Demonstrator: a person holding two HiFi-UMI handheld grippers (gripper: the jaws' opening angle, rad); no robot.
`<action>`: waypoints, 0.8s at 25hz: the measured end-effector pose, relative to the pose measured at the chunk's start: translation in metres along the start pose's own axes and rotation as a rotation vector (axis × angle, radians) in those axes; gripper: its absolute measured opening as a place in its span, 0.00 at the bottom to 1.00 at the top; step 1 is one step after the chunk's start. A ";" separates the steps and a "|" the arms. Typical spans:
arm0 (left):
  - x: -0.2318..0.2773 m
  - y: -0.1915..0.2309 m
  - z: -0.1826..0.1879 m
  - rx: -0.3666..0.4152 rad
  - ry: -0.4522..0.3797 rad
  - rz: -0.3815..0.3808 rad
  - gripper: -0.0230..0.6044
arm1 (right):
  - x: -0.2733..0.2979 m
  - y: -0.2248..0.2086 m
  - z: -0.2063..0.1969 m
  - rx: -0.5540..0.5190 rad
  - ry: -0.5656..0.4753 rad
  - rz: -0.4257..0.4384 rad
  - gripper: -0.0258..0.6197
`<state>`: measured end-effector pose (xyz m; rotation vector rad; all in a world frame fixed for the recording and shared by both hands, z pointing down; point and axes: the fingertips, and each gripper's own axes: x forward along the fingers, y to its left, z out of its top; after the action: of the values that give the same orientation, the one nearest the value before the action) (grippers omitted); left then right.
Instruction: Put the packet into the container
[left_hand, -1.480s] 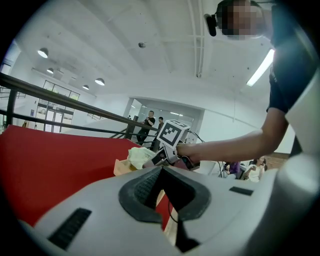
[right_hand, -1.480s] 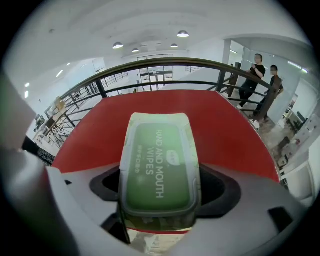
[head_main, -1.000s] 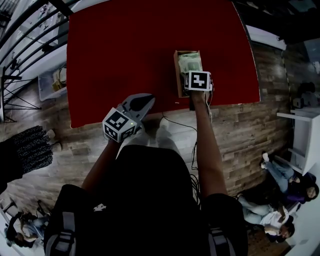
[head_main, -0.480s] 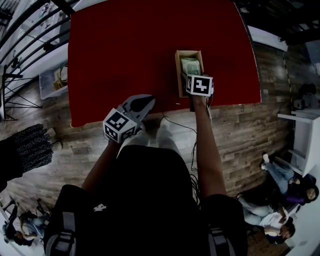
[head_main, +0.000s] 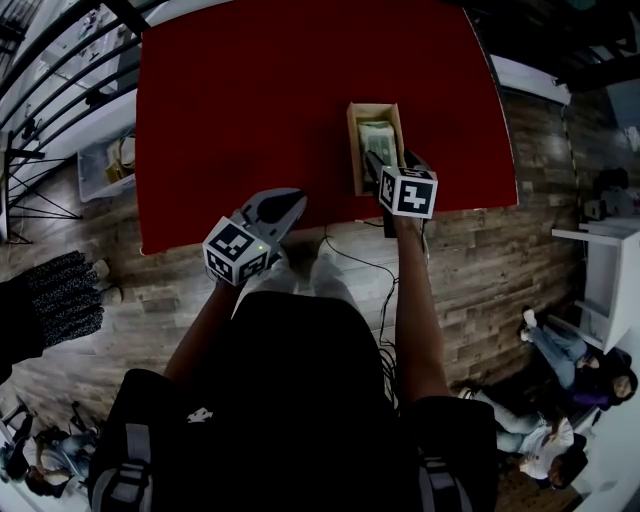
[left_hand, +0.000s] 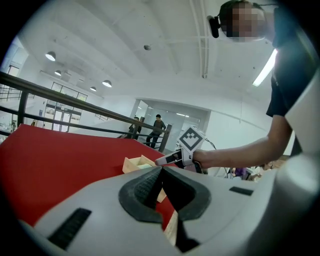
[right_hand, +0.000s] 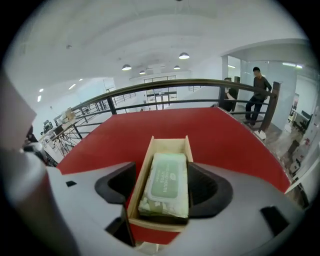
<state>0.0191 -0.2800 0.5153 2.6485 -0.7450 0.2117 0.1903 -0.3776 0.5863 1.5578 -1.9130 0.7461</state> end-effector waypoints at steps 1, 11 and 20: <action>0.000 -0.001 0.003 0.000 -0.004 0.000 0.05 | -0.008 0.001 0.001 -0.015 -0.018 -0.006 0.51; -0.003 -0.014 0.031 0.026 -0.063 -0.027 0.05 | -0.087 0.036 0.007 -0.095 -0.252 0.003 0.08; -0.003 -0.021 0.046 0.062 -0.088 -0.040 0.05 | -0.139 0.067 0.011 -0.009 -0.512 0.180 0.07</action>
<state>0.0298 -0.2805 0.4654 2.7439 -0.7234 0.1099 0.1474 -0.2806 0.4742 1.7036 -2.4440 0.4300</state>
